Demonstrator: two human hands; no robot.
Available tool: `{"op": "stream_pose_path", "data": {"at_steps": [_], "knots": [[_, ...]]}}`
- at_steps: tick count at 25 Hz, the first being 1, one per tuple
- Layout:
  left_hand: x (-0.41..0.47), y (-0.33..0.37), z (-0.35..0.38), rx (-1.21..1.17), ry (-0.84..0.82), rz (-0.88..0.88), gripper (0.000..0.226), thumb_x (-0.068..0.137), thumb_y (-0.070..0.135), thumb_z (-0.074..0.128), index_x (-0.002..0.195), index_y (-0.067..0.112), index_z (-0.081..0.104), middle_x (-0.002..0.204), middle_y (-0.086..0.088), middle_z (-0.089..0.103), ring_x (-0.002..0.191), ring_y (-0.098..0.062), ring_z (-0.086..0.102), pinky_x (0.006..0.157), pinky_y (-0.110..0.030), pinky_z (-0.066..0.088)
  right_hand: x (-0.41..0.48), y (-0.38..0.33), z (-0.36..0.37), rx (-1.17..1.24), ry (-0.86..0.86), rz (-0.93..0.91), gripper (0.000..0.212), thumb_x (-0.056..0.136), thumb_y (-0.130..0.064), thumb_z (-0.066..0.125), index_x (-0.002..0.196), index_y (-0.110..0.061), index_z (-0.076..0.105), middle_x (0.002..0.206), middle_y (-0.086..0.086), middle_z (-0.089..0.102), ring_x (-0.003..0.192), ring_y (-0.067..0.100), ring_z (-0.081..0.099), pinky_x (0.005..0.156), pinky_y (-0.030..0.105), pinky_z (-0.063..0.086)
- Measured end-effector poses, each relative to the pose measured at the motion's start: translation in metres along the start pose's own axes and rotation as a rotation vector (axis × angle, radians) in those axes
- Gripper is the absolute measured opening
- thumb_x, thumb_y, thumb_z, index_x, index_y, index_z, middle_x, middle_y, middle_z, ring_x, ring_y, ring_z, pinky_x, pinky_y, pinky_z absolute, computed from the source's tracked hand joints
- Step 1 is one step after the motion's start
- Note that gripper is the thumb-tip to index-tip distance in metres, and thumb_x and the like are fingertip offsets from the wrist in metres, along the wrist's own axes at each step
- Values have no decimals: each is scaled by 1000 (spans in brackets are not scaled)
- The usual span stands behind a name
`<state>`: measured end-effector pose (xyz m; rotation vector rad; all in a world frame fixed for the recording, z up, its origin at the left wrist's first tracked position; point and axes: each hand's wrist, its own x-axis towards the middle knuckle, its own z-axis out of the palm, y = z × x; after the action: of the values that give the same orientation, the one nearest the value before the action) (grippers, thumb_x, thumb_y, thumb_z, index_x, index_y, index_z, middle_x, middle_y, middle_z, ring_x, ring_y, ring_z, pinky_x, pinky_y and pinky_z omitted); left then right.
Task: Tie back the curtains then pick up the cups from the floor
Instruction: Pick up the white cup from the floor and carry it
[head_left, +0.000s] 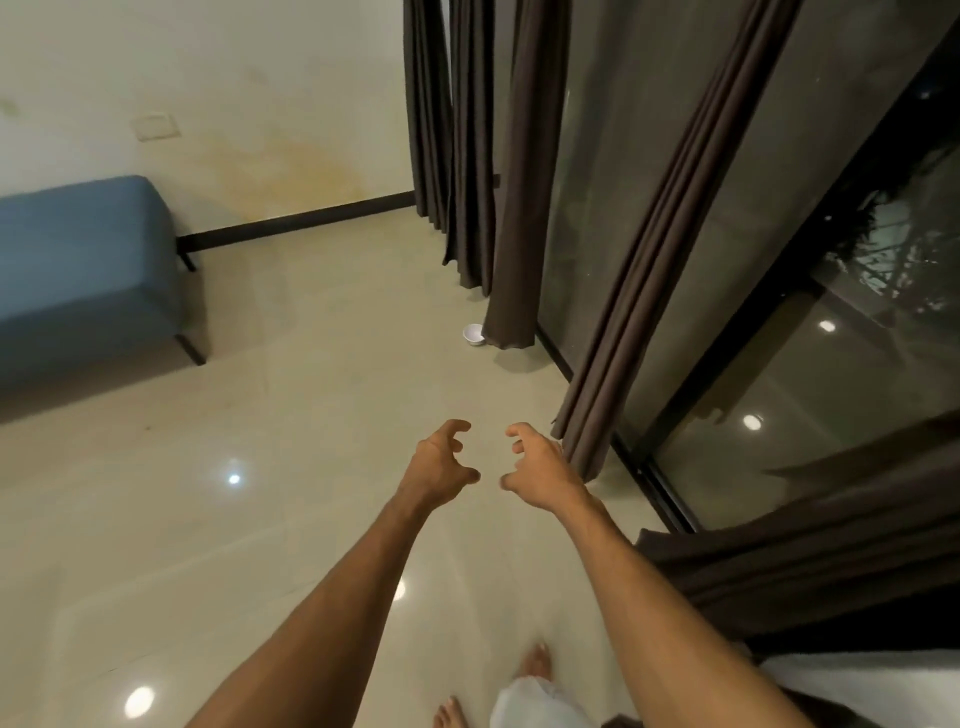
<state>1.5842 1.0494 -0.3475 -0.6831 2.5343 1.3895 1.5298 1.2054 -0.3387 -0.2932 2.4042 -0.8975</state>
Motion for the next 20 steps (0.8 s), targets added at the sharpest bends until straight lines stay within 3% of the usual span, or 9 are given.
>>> {"op": "stream_pose_path", "data": {"at_steps": [11,20], "knots": [[161,14,-82,-5,146,-108,66,73,9,79,131,23,50,115,-8,57,81,-22,63,65,-28,53,190,-73,-39,47,-121,-64,70,83,-15,73,144,-22,38,140,9,48,121,25,54,96,35,48],[287,43,-123,-126,232,-152,48,78,14,73,123,22,57,112,-6,59,85,-23,67,61,-26,51,327,-129,-78,-119,-133,-113,63,84,-15,69,141,-19,41,140,8,48,120,26,53,96,40,50]]}}
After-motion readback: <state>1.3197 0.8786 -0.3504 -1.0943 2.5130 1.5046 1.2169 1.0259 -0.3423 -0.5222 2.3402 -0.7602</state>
